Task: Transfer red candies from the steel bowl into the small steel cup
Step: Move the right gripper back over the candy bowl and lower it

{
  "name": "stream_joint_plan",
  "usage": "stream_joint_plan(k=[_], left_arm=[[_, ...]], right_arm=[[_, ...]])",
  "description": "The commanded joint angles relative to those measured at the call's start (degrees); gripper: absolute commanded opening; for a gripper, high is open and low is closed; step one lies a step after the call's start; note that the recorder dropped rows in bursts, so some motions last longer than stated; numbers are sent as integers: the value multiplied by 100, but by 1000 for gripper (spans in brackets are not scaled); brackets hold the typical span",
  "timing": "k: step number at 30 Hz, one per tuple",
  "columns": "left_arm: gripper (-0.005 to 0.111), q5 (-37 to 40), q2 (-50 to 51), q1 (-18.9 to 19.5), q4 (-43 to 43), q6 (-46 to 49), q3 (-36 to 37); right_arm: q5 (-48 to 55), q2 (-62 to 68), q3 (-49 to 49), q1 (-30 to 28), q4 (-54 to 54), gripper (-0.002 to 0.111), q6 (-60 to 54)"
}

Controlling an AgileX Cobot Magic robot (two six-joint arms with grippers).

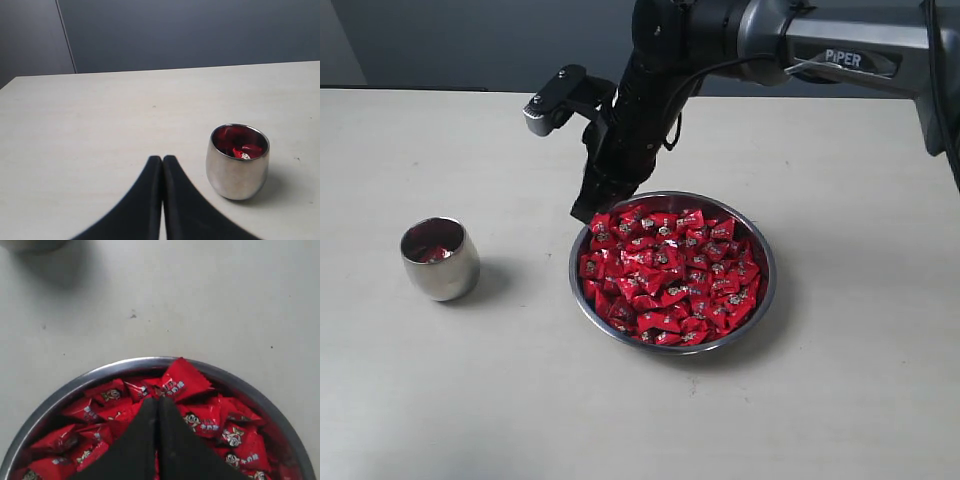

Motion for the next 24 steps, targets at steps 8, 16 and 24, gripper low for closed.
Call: stream_joint_plan(k=[8,16,24], left_arm=[[0,-9,-26,3,-13,-14,22],[0,-9,-26,3,-13,-14,22],[0,-9,-26,3,-13,-14,22]], right_arm=[[-230,-41,-28,-23,-313,0,452],[-422,243,-28,-23,-146,19,828],[-540,384,-28,-23,-198,33,1342]])
